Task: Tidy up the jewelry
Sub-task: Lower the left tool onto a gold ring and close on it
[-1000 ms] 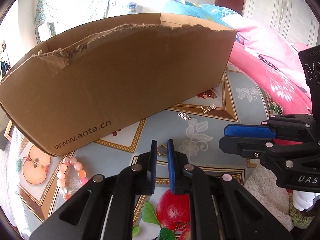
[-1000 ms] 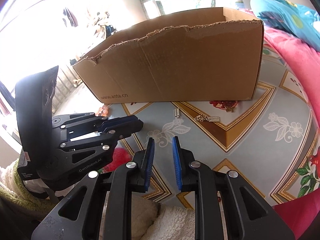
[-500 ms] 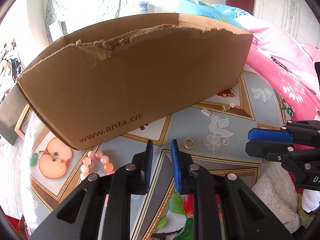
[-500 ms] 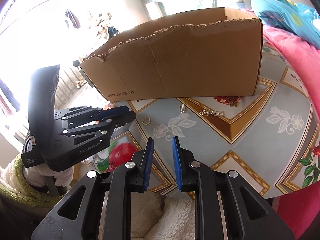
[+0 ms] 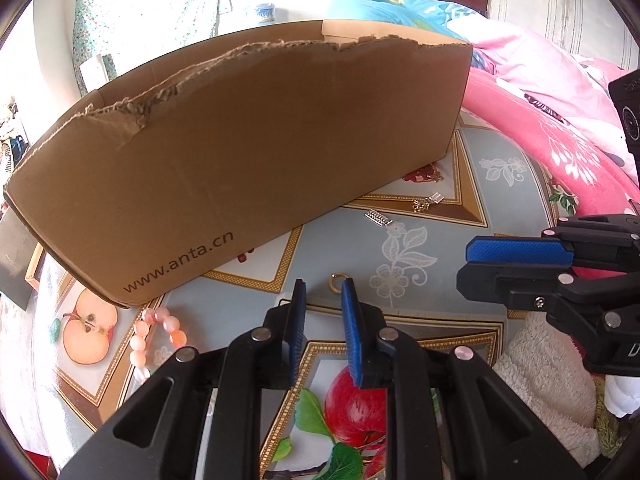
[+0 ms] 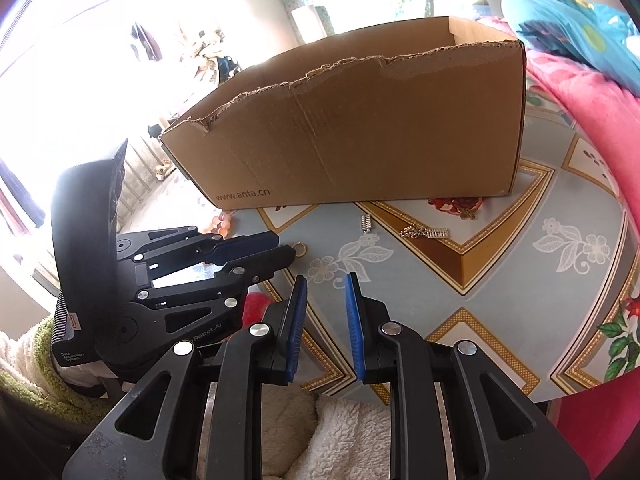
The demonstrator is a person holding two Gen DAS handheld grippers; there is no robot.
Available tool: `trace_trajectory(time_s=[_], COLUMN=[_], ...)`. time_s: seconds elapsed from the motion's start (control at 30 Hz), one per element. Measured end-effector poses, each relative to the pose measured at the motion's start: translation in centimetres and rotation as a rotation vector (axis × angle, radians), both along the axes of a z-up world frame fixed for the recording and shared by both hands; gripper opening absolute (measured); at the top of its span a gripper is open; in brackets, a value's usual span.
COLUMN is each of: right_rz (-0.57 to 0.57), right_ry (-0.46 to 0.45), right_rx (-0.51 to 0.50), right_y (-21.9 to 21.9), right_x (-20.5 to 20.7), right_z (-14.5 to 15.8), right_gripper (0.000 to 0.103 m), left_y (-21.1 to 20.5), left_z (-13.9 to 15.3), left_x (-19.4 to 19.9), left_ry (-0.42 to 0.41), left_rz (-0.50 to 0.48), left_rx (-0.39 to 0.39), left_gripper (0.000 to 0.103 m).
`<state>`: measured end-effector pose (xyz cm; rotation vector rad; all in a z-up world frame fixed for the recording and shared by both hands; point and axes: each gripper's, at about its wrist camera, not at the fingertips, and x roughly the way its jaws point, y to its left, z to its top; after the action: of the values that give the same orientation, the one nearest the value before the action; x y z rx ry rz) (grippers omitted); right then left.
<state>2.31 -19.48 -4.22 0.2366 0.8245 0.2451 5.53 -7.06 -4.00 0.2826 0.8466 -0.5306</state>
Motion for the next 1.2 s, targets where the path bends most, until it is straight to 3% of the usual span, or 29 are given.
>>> trace_trajectory(time_s=[0.33, 0.53, 0.6, 0.7, 0.93, 1.2], right_rz=[-0.009, -0.017, -0.023, -0.032, -0.033, -0.010], right_ry=[0.016, 0.016, 0.016, 0.018, 0.030, 0.029], right_rx=[0.010, 0.011, 0.013, 0.020, 0.026, 0.028], right_y=[-0.2, -0.7, -0.9, -1.3, -1.8, -1.7], right_x=[1.0, 0.9, 0.9, 1.0, 1.4, 1.7], right_z=[-0.6, -0.4, -0.4, -0.5, -0.7, -0.5], right_gripper=[0.020, 0.020, 0.020, 0.020, 0.020, 0.021], left_y=[-0.4, 0.0, 0.1, -0.1, -1.4, -1.4], left_z=[0.1, 0.2, 0.5, 0.8, 0.0, -0.4], left_x=[0.0, 0.1, 0.0, -0.1, -0.3, 0.5], left_ry=[0.024, 0.105, 0.090, 0.019, -0.055, -0.055], left_rz=[-0.034, -0.092, -0.107, -0.123, -0.226, -0.253], left_rx=[-0.046, -0.181, -0.195, -0.120, 0.039, 0.049], left_gripper=[0.017, 0.018, 0.018, 0.018, 0.020, 0.019])
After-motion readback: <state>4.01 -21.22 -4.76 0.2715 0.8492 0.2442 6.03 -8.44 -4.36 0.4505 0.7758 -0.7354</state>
